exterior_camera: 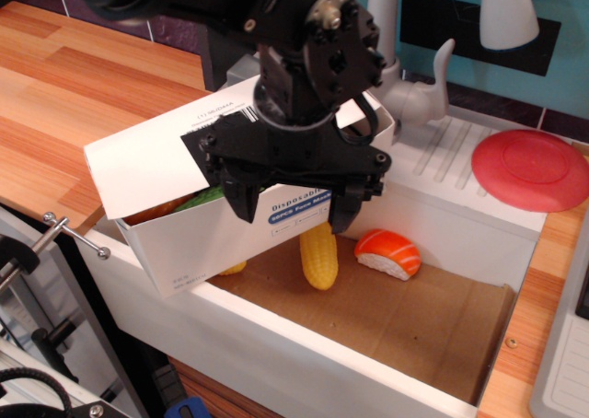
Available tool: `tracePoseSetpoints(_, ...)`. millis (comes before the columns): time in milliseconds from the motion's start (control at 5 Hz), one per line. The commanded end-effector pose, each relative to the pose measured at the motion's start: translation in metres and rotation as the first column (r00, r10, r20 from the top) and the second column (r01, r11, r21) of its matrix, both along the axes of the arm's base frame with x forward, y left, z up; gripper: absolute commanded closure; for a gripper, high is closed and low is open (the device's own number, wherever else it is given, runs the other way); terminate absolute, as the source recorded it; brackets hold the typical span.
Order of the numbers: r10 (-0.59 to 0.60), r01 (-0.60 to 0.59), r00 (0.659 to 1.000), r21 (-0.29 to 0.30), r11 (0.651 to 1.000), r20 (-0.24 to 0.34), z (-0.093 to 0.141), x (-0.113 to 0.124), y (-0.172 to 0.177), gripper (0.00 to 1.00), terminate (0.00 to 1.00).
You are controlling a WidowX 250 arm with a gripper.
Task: Open white1fbox flap
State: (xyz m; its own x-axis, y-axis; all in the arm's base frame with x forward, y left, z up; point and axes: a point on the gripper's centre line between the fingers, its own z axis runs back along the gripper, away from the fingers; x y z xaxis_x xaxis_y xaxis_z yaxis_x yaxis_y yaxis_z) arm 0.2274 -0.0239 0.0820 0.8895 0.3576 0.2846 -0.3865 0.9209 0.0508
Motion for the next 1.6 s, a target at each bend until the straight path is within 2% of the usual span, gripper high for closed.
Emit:
tracePoseSetpoints(0,0.000,0.000,1.000,0.000,1.000,0.000,0.000,0.000,0.000,0.00,0.00)
tracePoseSetpoints(200,0.031,-0.032,0.999,0.024,0.999,0.022,-0.007,0.012,0.007,0.00,0.00)
tracePoseSetpoints(600,-0.009,0.009,0.998,0.005,1.000,0.070,-0.014,0.043,0.020,0.00,0.00)
tracePoseSetpoints(800,-0.039,0.036,0.996,0.041,0.999,0.075,-0.009,0.049,0.025,0.00,0.00)
tracePoseSetpoints(1400,-0.041,0.018,0.996,0.249,0.968,0.085,0.033,0.050,0.031,0.00,0.00)
